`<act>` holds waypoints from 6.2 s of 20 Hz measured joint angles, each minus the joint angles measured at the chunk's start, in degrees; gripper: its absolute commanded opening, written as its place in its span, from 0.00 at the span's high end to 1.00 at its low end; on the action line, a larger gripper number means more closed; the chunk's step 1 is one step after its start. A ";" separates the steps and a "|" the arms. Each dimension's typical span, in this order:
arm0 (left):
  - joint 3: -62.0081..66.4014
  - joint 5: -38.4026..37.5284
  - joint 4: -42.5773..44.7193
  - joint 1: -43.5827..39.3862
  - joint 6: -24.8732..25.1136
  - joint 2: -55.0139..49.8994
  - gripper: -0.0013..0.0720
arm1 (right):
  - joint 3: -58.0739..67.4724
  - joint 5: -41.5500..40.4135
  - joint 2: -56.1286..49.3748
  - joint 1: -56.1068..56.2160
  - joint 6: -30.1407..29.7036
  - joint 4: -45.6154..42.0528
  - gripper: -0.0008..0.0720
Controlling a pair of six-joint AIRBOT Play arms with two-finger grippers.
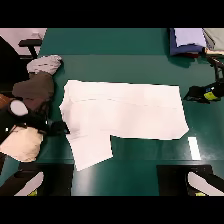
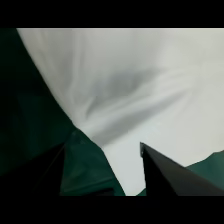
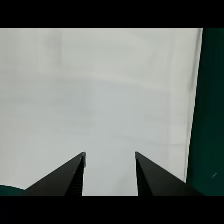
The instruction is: Fold the shirts.
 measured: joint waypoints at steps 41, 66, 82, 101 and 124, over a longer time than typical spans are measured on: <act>0.96 -7.87 -4.00 -10.14 -6.62 18.10 0.95 | -25.38 7.87 16.33 -5.77 -1.16 -5.55 0.97; 45.38 18.12 -1.62 -10.14 4.39 -31.63 0.30 | 7.91 -1.18 -19.10 -10.82 -5.49 7.21 0.17; 49.59 14.43 -7.93 -16.79 3.32 -33.57 0.95 | -1.95 -1.40 -28.68 -24.79 -17.57 21.27 0.87; 63.63 18.78 -12.35 -35.85 -1.97 -58.16 0.95 | 24.48 2.38 -7.98 6.32 -7.80 22.64 0.97; 64.28 6.27 12.76 0.85 -2.05 -18.82 0.95 | 45.35 -11.32 -39.50 49.07 -11.78 36.00 0.40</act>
